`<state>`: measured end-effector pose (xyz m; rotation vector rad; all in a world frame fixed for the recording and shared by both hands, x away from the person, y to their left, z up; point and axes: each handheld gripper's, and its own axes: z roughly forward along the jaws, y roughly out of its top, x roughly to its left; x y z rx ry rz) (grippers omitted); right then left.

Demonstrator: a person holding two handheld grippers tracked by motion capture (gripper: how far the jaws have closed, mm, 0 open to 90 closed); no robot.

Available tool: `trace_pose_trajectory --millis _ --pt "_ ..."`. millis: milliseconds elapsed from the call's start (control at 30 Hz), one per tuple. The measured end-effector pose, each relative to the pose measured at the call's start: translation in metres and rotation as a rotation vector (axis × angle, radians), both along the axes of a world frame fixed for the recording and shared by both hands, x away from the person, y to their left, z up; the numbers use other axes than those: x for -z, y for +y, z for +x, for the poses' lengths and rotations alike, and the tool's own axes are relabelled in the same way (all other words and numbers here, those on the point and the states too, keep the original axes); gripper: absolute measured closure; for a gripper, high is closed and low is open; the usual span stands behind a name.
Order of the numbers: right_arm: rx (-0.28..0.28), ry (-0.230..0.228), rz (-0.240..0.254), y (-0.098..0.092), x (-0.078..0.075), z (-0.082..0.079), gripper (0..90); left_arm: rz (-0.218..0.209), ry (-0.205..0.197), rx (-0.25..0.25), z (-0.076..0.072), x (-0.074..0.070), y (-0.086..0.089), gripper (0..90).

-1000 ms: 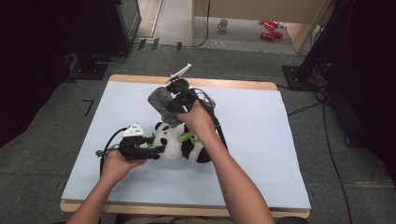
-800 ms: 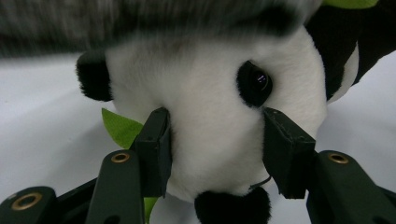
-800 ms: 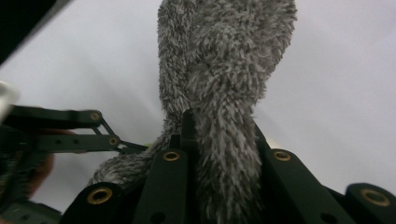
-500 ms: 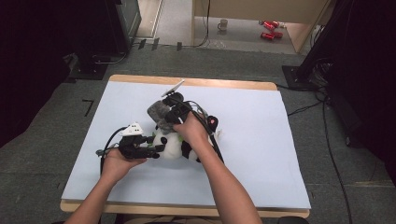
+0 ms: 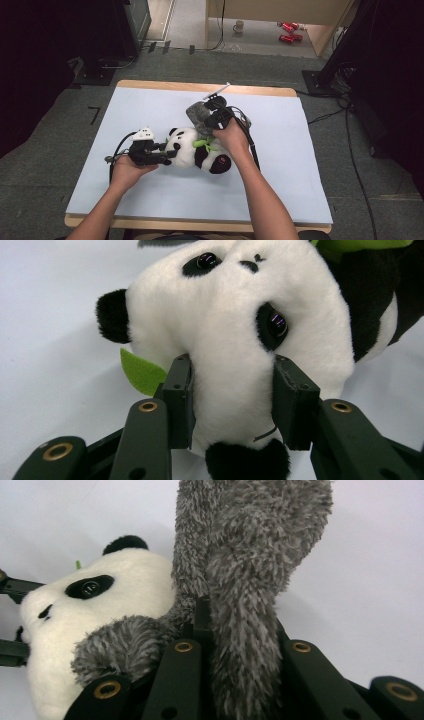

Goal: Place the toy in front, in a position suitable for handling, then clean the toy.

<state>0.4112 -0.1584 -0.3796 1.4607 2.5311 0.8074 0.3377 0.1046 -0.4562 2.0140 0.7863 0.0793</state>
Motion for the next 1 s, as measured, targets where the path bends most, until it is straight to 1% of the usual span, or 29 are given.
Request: trace_pose_trajectory --millis 67,100,167,200,267,300,333,400,467,567,667,700,733,767,833,867,967,1000 --pt "0.017 -0.018 -0.006 -0.004 -0.004 -0.001 78.2 -0.003 0.006 0.006 0.001 0.0 0.001 57.7" --pt "0.026 -0.027 -0.018 -0.005 -0.007 -0.001 78.3 -0.006 0.008 0.009 0.002 0.0 0.001 57.6" --pt "0.032 -0.038 -0.039 -0.009 -0.012 -0.002 78.4 -0.009 0.012 0.017 0.002 0.001 0.003 57.2" --pt "0.046 -0.036 -0.042 -0.011 -0.015 -0.002 78.5 -0.011 0.015 0.018 0.003 0.001 0.003 57.2" --pt "0.063 -0.027 -0.012 -0.016 -0.019 -0.003 78.5 -0.007 0.014 0.025 0.003 0.001 0.004 57.1" --pt "0.068 -0.022 0.011 -0.019 -0.021 -0.004 78.5 -0.008 0.014 0.026 0.003 0.001 0.004 57.0" --pt "0.073 -0.02 0.019 -0.019 -0.023 -0.005 78.5 -0.011 0.018 0.025 0.003 0.001 0.005 57.0" --pt "0.066 -0.032 0.015 -0.017 -0.026 -0.008 78.5 -0.018 0.019 0.022 0.003 0.002 0.005 56.9" --pt "0.055 -0.04 0.027 -0.012 -0.028 -0.012 78.5 -0.015 0.018 0.021 0.003 0.001 0.004 56.9" --pt "0.04 -0.046 0.08 -0.007 -0.034 -0.016 78.5 -0.015 0.018 0.021 0.003 0.001 0.004 56.9" --pt "0.021 -0.05 0.102 0.001 -0.038 -0.021 78.5 -0.012 0.021 0.021 0.004 0.001 0.004 57.0" --pt "0.019 -0.043 0.119 0.003 -0.04 -0.022 78.5 -0.012 0.025 0.019 0.004 0.001 0.004 57.0" --pt "0.014 -0.04 0.148 0.005 -0.042 -0.023 78.5 -0.014 0.026 0.018 0.004 0.0 0.004 57.0" --pt "0.012 -0.042 0.165 0.008 -0.043 -0.024 78.5 -0.015 0.027 0.016 0.005 0.0 0.004 57.0" --pt "0.002 -0.038 0.177 0.015 -0.044 -0.027 78.5 -0.021 0.032 0.014 0.006 0.0 0.004 57.0" --pt "0.002 -0.034 0.181 0.018 -0.043 -0.027 78.5 -0.024 0.028 0.013 0.006 0.0 0.004 57.0" --pt "-0.008 -0.009 0.223 0.032 -0.04 -0.027 78.5 -0.025 0.021 0.011 0.006 0.001 0.005 56.9" --pt "-0.016 -0.007 0.226 0.036 -0.04 -0.027 78.5 -0.026 0.021 0.01 0.006 0.0 0.005 56.9"
